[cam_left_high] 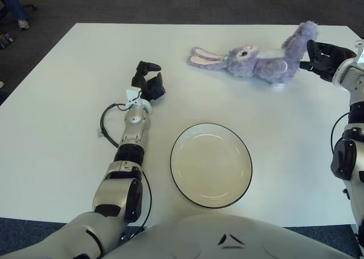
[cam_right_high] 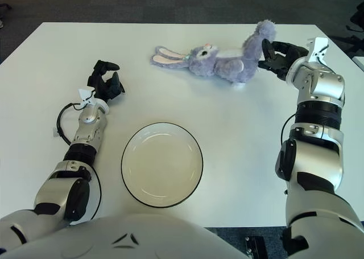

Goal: Put the doll into the plate.

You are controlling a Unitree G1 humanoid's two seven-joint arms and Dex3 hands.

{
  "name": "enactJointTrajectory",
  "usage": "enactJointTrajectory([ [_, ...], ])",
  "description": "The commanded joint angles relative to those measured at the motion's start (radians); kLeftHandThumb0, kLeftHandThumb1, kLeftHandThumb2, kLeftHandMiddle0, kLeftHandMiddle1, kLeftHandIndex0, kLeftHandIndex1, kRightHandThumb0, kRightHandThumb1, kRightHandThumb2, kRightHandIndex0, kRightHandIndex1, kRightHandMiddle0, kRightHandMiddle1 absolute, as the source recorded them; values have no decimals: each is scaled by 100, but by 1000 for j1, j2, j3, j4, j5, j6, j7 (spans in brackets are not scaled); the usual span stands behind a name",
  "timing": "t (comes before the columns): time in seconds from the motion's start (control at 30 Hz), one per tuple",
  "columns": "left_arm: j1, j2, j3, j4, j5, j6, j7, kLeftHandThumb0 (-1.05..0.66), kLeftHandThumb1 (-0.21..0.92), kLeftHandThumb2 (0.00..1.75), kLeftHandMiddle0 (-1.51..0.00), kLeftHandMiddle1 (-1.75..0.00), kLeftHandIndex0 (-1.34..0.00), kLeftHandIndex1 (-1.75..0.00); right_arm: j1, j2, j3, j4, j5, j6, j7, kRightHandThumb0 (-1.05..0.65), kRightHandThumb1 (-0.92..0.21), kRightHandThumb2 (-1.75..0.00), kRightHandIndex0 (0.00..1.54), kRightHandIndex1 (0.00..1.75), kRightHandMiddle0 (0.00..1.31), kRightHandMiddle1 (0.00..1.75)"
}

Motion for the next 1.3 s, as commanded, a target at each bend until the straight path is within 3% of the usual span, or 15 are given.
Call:
enactJointTrajectory([
  [0.0,30,-3,-3,22,3,0,1,-39,62,93,-104,-175,-38,-175,-19,0,-7,-8,17,18,11,-66,-42,-75,13,96,0,50],
  [0.3,33,1,-8,23,7,-13,-6,-39,62,93,-105,-175,-38,-175,-38,2,-5,7,15,38,10,-64,-39,-76,16,84,0,50],
  [0.7,38,0,-11,18,7,-11,-4,-39,63,92,-107,-175,-37,-175,-33,9,20,-23,7,36,25,-68,-47,-71,14,94,0,41],
  [0.97,38,-1,-8,17,2,-4,-4,-39,63,91,-106,-175,-37,-175,-45,1,61,8,-24,-23,47,-70,-51,-66,15,103,0,38],
  [1.27,39,-2,-12,18,9,-11,0,-39,63,92,-106,-175,-37,-175,-88,-3,134,104,-104,-133,43,-72,-54,-63,11,117,0,49],
])
